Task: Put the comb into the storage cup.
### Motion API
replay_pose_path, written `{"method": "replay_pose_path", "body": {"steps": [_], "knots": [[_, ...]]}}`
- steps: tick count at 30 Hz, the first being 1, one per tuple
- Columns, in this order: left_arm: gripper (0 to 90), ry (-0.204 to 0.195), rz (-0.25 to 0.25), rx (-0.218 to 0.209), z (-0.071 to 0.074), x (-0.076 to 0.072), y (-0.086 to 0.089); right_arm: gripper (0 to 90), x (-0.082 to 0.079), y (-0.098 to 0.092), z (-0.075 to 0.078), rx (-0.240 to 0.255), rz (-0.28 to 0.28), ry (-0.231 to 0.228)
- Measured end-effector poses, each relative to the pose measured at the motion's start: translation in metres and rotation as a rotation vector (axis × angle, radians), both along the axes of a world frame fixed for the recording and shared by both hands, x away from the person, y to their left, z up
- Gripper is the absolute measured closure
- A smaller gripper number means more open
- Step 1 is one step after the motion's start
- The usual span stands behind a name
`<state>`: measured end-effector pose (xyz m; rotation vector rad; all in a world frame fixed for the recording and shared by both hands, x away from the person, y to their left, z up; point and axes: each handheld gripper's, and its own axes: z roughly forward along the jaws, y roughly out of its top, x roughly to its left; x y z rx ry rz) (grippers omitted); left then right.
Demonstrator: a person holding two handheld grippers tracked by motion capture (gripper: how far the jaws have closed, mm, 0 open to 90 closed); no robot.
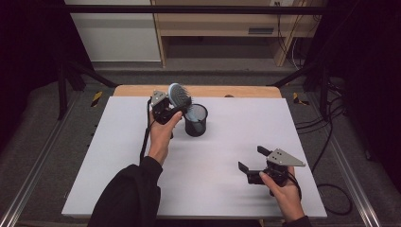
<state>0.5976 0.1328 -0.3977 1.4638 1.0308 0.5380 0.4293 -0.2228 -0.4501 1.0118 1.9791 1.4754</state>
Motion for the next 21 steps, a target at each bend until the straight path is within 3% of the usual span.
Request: {"method": "replay_pose_path", "body": {"steps": [21], "knots": [[31.6,0.015,0.009,-0.010,-0.0058,0.0003,0.0086,4.3,-0.0003,0.0005,0.0000,0.001,0.007,0.003]]}}
